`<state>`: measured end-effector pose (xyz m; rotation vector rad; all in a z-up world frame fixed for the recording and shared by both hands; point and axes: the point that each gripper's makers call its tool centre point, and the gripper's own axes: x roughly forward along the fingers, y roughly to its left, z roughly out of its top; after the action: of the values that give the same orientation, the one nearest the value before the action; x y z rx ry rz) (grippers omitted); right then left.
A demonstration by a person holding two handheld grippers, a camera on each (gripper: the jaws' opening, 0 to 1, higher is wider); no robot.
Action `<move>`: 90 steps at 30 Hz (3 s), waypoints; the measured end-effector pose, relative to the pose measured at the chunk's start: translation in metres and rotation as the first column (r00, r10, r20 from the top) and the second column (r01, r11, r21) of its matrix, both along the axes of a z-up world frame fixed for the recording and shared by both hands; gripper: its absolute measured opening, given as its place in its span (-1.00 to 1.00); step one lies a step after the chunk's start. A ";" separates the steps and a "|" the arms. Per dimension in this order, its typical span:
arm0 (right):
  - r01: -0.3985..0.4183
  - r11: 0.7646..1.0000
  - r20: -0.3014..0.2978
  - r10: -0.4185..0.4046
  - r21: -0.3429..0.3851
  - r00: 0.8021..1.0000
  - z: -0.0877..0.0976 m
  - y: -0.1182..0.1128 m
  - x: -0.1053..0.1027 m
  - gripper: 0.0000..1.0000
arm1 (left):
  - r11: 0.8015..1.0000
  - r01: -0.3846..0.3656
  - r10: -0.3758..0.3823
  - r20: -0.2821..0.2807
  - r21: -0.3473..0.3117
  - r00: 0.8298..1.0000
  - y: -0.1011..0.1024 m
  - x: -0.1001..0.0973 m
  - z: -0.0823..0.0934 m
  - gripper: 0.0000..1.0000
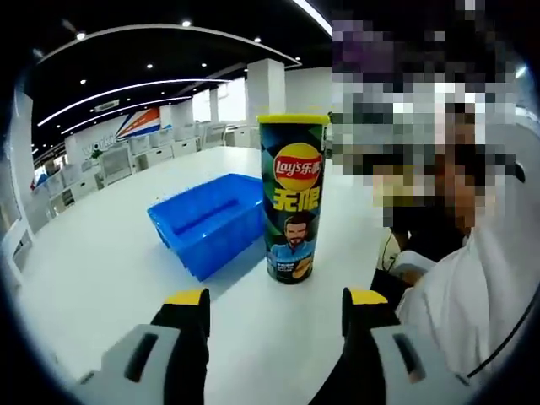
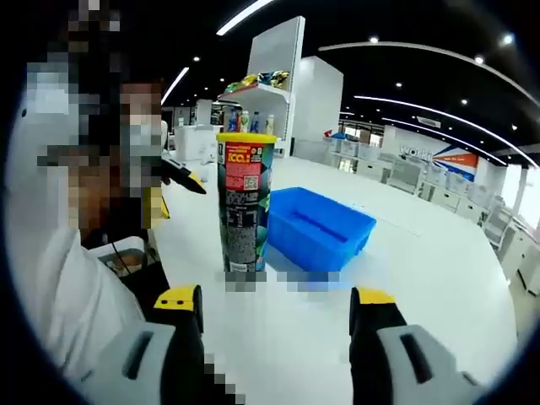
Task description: Open the lid of the chip container on the table, take out the chips, place them into the box in front of the container, and close the lid
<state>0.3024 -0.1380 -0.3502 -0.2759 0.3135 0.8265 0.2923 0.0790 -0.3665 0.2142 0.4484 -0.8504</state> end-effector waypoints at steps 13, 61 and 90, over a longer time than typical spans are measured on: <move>0.017 1.000 0.010 -0.017 -0.009 1.000 0.001 -0.003 0.002 0.39 | 1.000 -0.010 0.010 0.019 0.011 1.000 0.005 0.003 0.000 0.28; -0.041 0.999 0.037 0.040 0.022 0.999 0.005 0.000 -0.003 0.38 | 0.982 0.167 -0.149 0.186 -0.085 0.971 -0.035 0.023 0.006 0.85; -0.055 0.998 0.027 0.053 0.042 0.998 -0.003 0.005 -0.002 0.35 | 0.879 0.348 -0.272 0.257 -0.326 0.927 -0.095 0.054 -0.001 0.80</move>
<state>0.3002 -0.1334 -0.3531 -0.2560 0.2644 0.8812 0.3461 -0.0160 -0.3673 0.0246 0.0533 -1.2003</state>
